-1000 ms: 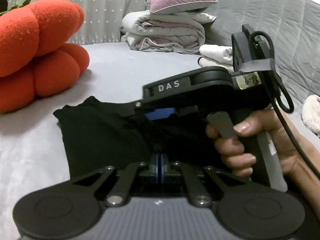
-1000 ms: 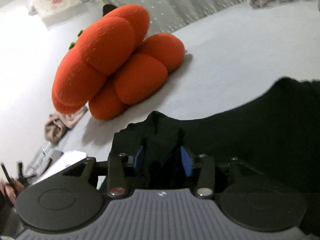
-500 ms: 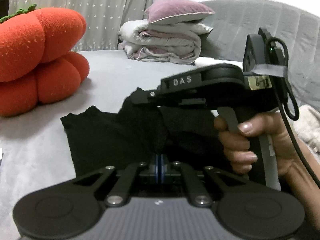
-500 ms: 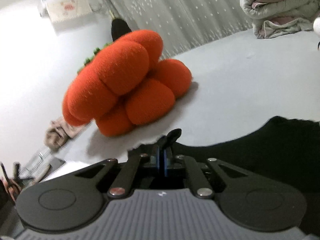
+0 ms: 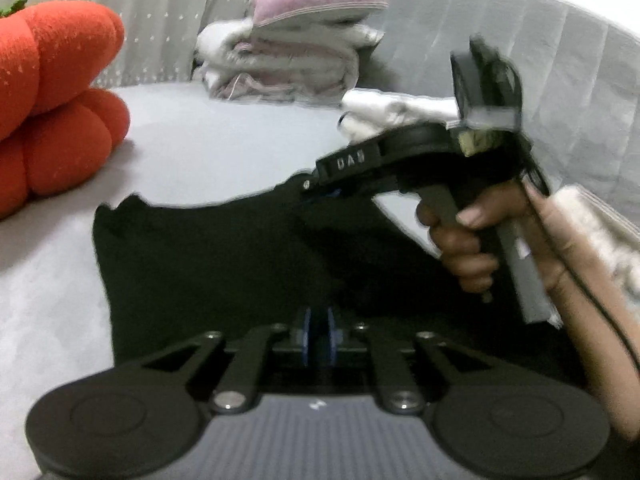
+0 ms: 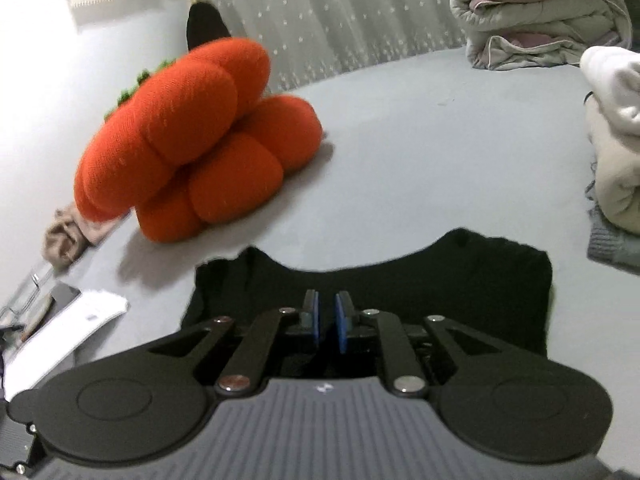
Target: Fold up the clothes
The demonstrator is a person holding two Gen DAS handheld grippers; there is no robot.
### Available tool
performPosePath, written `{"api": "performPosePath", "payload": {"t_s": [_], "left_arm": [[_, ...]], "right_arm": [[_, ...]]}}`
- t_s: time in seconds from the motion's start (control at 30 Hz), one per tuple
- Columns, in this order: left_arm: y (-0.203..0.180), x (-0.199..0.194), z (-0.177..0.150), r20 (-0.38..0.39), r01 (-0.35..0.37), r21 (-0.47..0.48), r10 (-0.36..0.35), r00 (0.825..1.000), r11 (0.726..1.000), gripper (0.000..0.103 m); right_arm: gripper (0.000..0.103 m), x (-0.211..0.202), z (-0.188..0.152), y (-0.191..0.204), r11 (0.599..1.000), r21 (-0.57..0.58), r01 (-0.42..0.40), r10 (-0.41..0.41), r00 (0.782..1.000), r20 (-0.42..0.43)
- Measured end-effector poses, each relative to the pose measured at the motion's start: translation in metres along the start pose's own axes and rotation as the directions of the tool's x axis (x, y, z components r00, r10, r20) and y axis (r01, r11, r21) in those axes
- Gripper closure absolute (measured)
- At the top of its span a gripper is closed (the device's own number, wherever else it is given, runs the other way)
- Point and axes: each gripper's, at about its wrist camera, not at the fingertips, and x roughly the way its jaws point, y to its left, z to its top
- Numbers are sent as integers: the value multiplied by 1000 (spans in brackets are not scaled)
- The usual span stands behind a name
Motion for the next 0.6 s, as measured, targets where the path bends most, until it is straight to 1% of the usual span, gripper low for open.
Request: {"api": "performPosePath", "payload": {"t_s": [0.03, 0.07, 0.1, 0.17, 0.2, 0.23, 0.27, 0.3, 0.33, 0.37, 0.4, 0.43, 0.47, 0.5, 0.57, 0.6], "left_arm": [[1, -3, 1, 27, 6, -9, -5, 1000, 1000, 79], [4, -3, 1, 42, -9, -22, 10, 999, 1000, 70], [6, -2, 1, 54, -30, -36, 31, 998, 999, 68], [12, -1, 2, 76, -70, -65, 74, 994, 995, 67], [17, 1, 1, 68, -101, -94, 108, 992, 990, 67], [23, 4, 1, 54, -137, -126, 144, 988, 983, 67], [29, 6, 0, 22, -184, -157, 189, 982, 970, 67], [35, 8, -1, -16, -234, -186, 235, 972, 954, 67], [40, 8, -2, -43, -277, -210, 275, 961, 937, 68], [43, 3, -1, -44, -286, -238, 284, 958, 928, 68], [46, -2, 2, -34, -279, -273, 280, 959, 921, 66], [49, -7, 5, -23, -276, -300, 282, 959, 913, 62], [51, -9, 9, -13, -278, -306, 288, 958, 911, 58], [53, -11, 14, -4, -281, -306, 294, 956, 910, 56], [58, -8, 22, -17, -300, -303, 310, 951, 904, 51], [62, -2, 26, -31, -314, -300, 320, 947, 901, 50]], "right_arm": [[87, 0, 0, 1, 1000, -3, -12, 12, 1000, 1], [87, 0, -1, 2, 1000, -6, -24, 24, 1000, 2], [87, 0, -1, 3, 999, -9, -35, 35, 999, 2], [87, 5, -4, 9, 998, -25, -53, 52, 998, -18], [87, 10, -7, 11, 998, -32, -59, 58, 998, -34], [87, 17, -10, 12, 997, -34, -69, 67, 996, -59], [87, 23, -12, 11, 997, -31, -70, 68, 994, -85], [90, 26, -13, 11, 997, -33, -64, 60, 994, -94], [90, 28, -15, 10, 998, -35, -57, 53, 993, -103], [90, 31, -16, 10, 998, -38, -50, 45, 993, -111], [88, 28, -14, 9, 998, -32, -50, 46, 992, -114], [87, 24, -11, 7, 998, -24, -51, 49, 993, -108], [87, 18, -8, 3, 999, -19, -47, 45, 994, -95], [87, 12, -5, 0, 999, -15, -42, 41, 996, -81], [85, -5, 4, -15, 1000, 13, -12, 13, 999, -39], [73, -11, 6, -22, 1000, 28, 13, -12, 1000, -17]]}}
